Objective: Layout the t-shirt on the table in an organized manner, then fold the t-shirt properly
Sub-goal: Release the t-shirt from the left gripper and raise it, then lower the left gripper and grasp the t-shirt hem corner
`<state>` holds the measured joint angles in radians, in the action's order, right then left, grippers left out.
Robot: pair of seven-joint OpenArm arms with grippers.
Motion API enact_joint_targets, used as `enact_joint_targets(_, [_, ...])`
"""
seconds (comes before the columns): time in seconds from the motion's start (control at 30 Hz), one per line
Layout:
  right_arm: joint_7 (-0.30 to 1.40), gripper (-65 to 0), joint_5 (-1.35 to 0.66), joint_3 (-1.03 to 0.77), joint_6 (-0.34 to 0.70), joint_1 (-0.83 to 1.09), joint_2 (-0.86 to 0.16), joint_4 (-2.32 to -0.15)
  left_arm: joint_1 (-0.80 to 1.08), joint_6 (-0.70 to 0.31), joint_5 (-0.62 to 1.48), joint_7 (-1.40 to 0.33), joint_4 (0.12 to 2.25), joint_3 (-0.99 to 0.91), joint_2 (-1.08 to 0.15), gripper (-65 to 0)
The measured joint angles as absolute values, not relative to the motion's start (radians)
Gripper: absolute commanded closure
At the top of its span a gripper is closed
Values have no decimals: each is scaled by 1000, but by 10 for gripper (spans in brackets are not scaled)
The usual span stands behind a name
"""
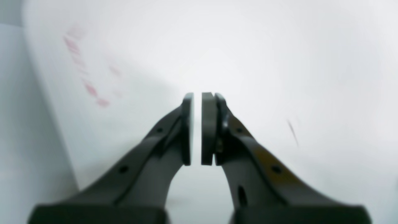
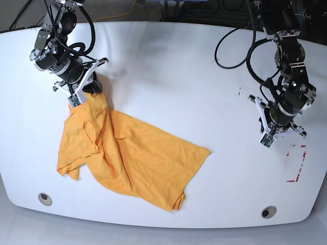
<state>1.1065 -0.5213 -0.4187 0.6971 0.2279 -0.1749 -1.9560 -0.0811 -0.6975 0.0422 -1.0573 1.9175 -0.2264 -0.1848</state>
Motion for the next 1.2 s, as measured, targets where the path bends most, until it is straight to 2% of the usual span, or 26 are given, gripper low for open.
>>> enact_joint_targets(0.1, [1107,-30,-521,-419,697,228,-175,-1956,-137,-698,46,-1055,1916,-216,-149,-123])
enact_joint_targets(0.2, [1106,-30,-521,-419,697,218,-175,-1956,-187,-698,46,-1052,1892,-191,-118,-279])
enact_joint_targets(0.23, [1107,-30,-520,-420,697,214,-176,-1956,-202,-703,47,-1051,1880,-181,-110,-353])
enact_joint_targets(0.27, [1106,-30,-521,-420,696,209,-175,-1956,-218,-704,47,-1051,1866,-173,-103,-375])
enact_joint_targets(0.33, [1102,-30,-523,-419,697,207,-175,-1956,-236,-705,47,-1049,1852,-163,-101,-467])
enact_joint_targets(0.4, [1103,-30,-524,-419,697,206,-175,-1956,-253,-703,44,-1050,1827,-156,-94,-519])
enact_joint_targets(0.73, [1103,-30,-520,-420,696,192,-175,-1955,-339,-617,42,-1036,1552,-144,-54,-524])
enact_joint_targets(1.2, [1109,-30,-521,-420,698,168,-175,-1954,-364,-610,36,-791,1305,-155,-31,-524])
